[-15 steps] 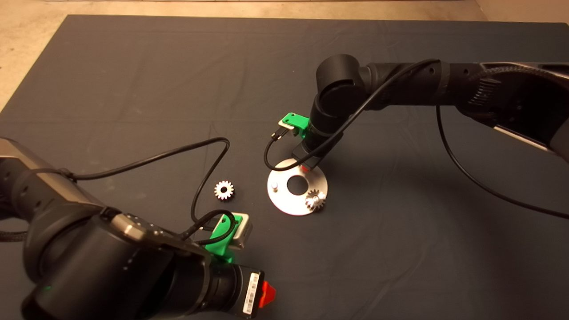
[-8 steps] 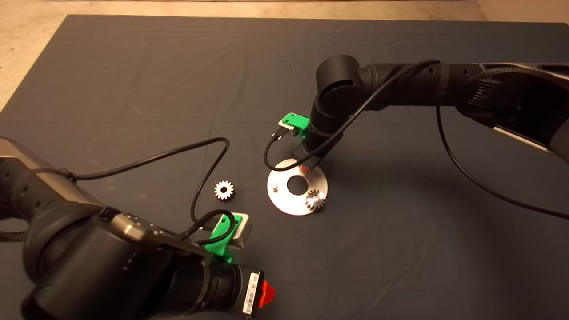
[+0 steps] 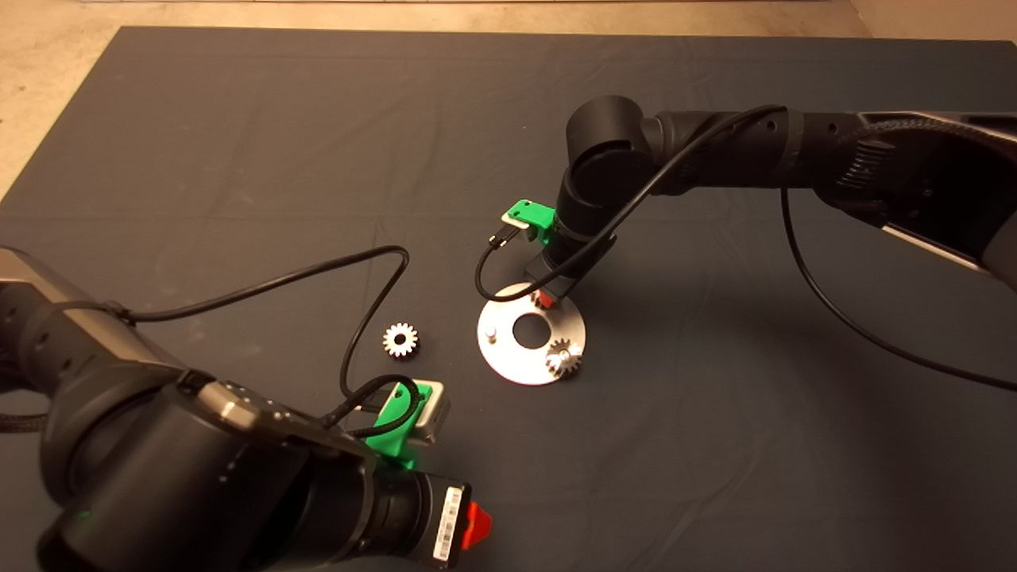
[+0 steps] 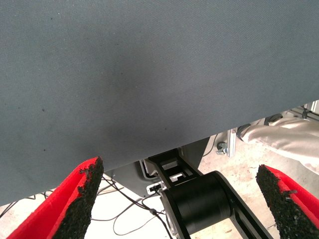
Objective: Install three planetary gears onto the carrier pins
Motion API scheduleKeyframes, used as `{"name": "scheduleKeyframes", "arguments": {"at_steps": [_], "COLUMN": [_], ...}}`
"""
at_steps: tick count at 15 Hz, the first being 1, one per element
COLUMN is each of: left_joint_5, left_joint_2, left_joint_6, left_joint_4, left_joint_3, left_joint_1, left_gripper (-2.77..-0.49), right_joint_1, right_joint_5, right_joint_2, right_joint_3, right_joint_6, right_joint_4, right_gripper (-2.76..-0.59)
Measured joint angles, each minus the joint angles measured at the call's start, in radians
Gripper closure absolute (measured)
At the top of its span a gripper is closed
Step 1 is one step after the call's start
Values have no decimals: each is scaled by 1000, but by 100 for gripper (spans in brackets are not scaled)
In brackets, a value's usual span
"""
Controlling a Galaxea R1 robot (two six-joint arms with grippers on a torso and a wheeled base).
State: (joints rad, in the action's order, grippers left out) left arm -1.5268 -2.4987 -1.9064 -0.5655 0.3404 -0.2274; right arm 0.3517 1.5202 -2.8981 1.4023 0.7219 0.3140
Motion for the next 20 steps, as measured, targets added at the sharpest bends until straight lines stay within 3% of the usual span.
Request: {"name": "scheduleKeyframes", "arguments": {"at_steps": [5,12,14,15,16,17,18,19,20], "left_joint_5": [0,0,0,0,0,0,0,-1,0], "left_joint_2": [2,5,8,9,10,12,20,26,27], "left_joint_6": [0,0,5,12,26,40,65,91,112], "left_joint_4": [0,0,0,0,0,0,0,1,0], "left_joint_3": [0,0,0,0,0,0,0,1,3], "left_joint_1": [0,0,0,0,0,0,0,0,-1], "left_gripper": [-219,-219,-219,-219,-219,-219,-219,-219,-219], "right_joint_1": [0,0,19,54,108,160,186,182,151], "right_joint_5": [3,-2,-7,-7,-7,-16,-24,-26,-33], "right_joint_2": [0,19,76,117,166,226,280,331,369], "right_joint_3": [-7,-94,-101,-101,-102,-120,-152,-208,-285], "right_joint_6": [1,8,12,12,12,14,21,39,66], "right_joint_4": [0,-1,-8,-19,-36,-54,-69,-77,-84], "right_gripper": [-161,-161,-161,-161,-161,-161,-161,-161,-161]}}
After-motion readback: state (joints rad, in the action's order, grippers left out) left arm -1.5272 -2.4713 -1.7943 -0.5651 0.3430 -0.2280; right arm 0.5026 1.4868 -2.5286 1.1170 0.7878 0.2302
